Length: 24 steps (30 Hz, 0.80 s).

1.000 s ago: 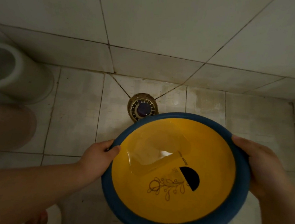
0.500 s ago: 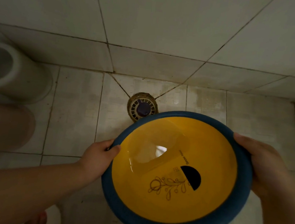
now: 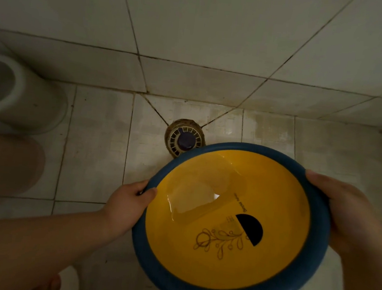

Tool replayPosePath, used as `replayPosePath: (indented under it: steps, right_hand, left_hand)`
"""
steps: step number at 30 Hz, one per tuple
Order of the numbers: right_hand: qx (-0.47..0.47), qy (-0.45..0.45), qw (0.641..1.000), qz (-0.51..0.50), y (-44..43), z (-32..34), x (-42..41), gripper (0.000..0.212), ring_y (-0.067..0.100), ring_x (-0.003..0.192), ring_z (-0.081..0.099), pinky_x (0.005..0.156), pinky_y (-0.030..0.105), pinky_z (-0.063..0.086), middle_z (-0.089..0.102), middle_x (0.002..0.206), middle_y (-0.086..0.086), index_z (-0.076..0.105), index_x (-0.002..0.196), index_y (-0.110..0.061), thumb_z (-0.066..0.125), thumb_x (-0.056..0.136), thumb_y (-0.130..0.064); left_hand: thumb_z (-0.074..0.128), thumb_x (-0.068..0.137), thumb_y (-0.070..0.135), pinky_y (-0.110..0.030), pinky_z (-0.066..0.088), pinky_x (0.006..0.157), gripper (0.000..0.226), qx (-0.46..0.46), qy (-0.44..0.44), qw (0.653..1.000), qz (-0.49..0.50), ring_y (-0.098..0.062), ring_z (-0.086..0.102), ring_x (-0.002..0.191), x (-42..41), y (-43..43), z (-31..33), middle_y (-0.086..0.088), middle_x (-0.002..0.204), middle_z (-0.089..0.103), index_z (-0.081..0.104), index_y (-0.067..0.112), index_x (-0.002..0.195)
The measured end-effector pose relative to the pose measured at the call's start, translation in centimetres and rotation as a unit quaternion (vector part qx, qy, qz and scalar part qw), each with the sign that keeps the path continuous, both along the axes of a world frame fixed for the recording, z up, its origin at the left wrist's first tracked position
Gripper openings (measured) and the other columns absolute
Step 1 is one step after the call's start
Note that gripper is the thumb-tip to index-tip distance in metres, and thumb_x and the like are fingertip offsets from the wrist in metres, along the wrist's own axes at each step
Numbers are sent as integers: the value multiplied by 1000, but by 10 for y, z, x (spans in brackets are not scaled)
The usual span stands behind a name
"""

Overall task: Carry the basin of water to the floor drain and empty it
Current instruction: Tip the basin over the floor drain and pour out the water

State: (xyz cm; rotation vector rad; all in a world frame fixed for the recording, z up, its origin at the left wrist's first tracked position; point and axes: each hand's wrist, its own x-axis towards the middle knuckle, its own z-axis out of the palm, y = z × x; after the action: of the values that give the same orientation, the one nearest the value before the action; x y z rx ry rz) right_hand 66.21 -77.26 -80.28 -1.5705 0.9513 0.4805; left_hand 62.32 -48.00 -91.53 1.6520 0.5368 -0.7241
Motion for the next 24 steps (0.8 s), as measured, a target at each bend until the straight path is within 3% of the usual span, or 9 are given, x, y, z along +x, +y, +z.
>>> replayPosePath:
  steps: [15,20,24]
  right_hand:
    - [-2,-12,1000,-5,4,3,1,19,12,56,70,62,35,46,75,64,1,65,85,-12,49,91,-21]
    - [-4,-6,1000,-8,3,2,1,18,15,59,71,62,35,47,76,68,3,66,90,-11,51,90,-22]
    - [-6,-6,1000,-9,4,2,2,18,15,58,71,62,35,47,75,67,3,65,89,-11,51,90,-22]
  left_hand:
    - [51,92,24,-20,47,72,22,9,1,1000,-4,-13,65,85,-1,0,-3,7,88,69,59,43,84]
    - [50,92,24,-11,48,60,19,2,5,1000,-1,-9,65,81,-1,1,-2,8,87,69,61,39,89]
    - [50,92,23,-16,46,64,17,-2,12,1000,8,-10,65,82,-1,1,-3,8,87,69,60,37,92]
